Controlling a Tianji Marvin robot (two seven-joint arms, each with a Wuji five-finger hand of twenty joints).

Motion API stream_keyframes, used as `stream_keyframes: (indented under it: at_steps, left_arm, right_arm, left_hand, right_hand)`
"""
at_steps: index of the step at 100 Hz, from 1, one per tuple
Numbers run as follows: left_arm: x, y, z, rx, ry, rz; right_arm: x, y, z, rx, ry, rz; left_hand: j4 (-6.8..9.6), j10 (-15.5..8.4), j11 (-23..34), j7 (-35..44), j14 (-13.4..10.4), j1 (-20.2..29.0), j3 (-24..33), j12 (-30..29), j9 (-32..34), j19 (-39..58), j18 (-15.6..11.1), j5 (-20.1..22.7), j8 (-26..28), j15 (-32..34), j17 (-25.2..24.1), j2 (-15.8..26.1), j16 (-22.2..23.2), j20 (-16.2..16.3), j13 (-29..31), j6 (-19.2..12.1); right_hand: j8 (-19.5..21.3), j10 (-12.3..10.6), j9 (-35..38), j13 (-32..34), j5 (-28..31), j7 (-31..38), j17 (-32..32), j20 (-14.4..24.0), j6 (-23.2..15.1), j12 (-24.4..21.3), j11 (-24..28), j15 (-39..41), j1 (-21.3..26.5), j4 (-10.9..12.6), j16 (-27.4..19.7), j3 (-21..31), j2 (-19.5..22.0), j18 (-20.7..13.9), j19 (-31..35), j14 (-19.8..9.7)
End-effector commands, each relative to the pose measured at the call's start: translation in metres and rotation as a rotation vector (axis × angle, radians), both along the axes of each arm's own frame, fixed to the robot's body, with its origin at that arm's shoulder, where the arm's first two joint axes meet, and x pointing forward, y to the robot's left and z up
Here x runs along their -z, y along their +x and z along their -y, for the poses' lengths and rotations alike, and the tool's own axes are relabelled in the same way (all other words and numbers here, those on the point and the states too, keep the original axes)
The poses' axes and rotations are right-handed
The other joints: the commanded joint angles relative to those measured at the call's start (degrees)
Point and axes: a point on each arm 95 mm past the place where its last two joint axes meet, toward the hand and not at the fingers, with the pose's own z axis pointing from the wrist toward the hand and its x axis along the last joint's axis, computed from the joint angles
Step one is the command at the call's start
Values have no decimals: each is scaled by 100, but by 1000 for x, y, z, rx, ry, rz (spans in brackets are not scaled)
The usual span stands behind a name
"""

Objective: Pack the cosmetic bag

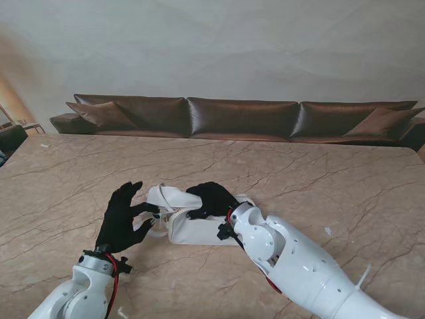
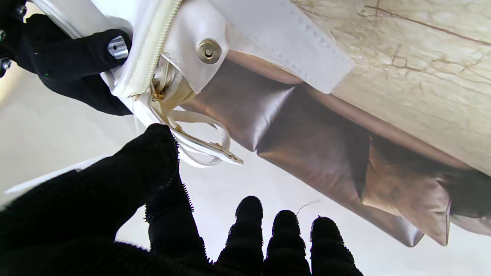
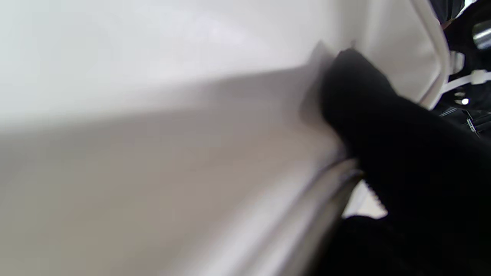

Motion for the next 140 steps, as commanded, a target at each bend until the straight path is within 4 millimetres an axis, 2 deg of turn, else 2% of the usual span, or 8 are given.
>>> stream_keyframes:
  at_steps: [1, 16, 26, 49, 82, 108, 134, 140]
  left_arm:
    - [6, -1, -10, -36, -4, -32]
    - [10, -2, -6, -47, -59, -55]
    - [15, -3, -4, -55, -78, -72]
    - [21, 0, -5, -55, -44, -98]
    - [18, 6, -20, -73, -32, -93]
    - [15, 2, -24, -56, -29, -73]
    - [22, 1, -16, -14, -43, -97]
    - [24, 1, -15, -14, -40, -101]
  right_arm:
    - [23, 2, 27, 67, -40, -44]
    - [24, 1, 27, 110, -4, -50]
    - [24, 2, 28, 141, 26, -58]
    - [25, 3, 31, 163, 188, -160]
    - [25, 5, 52, 186, 358, -287]
    - [26, 7, 60, 235, 409, -301]
    - [27, 6, 59, 262, 471, -301]
    - [26, 6, 60, 280, 501, -305]
  left_hand:
    - [89, -6, -151, 2200, -156, -115, -112, -138, -219, -175, -120, 360, 850, -95, 22, 170, -154, -165, -120, 304]
    - [61, -224, -72, 2420, -208, -279, -259, -98, -178, -216, -45, 301, 982, -40, 23, 432, -163, -295, -119, 535]
    - [438, -234, 68, 2879, -164, -658, -1008, -16, -126, -220, 6, 382, 1027, -4, 26, 1050, -127, -452, -131, 643]
    - [459, -483, 303, 3208, -189, -553, -1026, 141, 28, -143, -54, 513, 1031, 99, 19, 1080, 214, -405, -145, 801]
    - [476, -539, 360, 3338, -217, -580, -1091, 240, 85, -109, -88, 513, 1101, 120, 20, 1172, 366, -360, -142, 849]
    - [654, -599, 466, 3588, -193, -795, -1010, 460, 404, -34, -53, 843, 1243, 269, 0, 1368, 960, -217, -168, 952]
    - [786, -687, 465, 3713, -191, -933, -1171, 632, 417, -65, -45, 863, 1256, 280, -8, 1425, 1180, -197, -178, 928]
    - [785, -594, 436, 3714, -166, -918, -1213, 631, 392, -74, -42, 837, 1258, 266, -3, 1466, 1192, -204, -183, 892]
  right_hand:
    - [508, -141, 507, 633, 1154, 1404, 99, 107, -1906, 237, 740, 960, 2171, 902, 238, 1367, 1770, 85, 393, 229]
    - [507, -122, 515, 650, 1145, 1399, 116, 125, -1907, 247, 748, 991, 2172, 901, 260, 1380, 1752, 90, 418, 244]
    - [505, -102, 515, 649, 1146, 1401, 111, 136, -1878, 258, 765, 1017, 2185, 906, 277, 1383, 1767, 91, 435, 256]
    - [508, 5, 698, 800, 1437, 1488, 254, 154, -1839, 287, 880, 1130, 2278, 996, 308, 1667, 1634, 187, 495, 316]
    - [538, 149, 787, 846, 1594, 1518, 260, 210, -1765, 327, 1006, 1263, 2319, 946, 342, 1873, 1482, 322, 511, 419]
    - [559, 179, 780, 820, 1609, 1521, 225, 272, -1730, 343, 1026, 1297, 2321, 909, 358, 1874, 1471, 355, 510, 465]
    - [565, 206, 778, 815, 1608, 1516, 219, 299, -1725, 352, 1033, 1319, 2330, 895, 370, 1880, 1448, 363, 500, 484]
    - [565, 204, 777, 815, 1613, 1518, 219, 305, -1716, 354, 1035, 1325, 2329, 889, 372, 1883, 1454, 370, 500, 489]
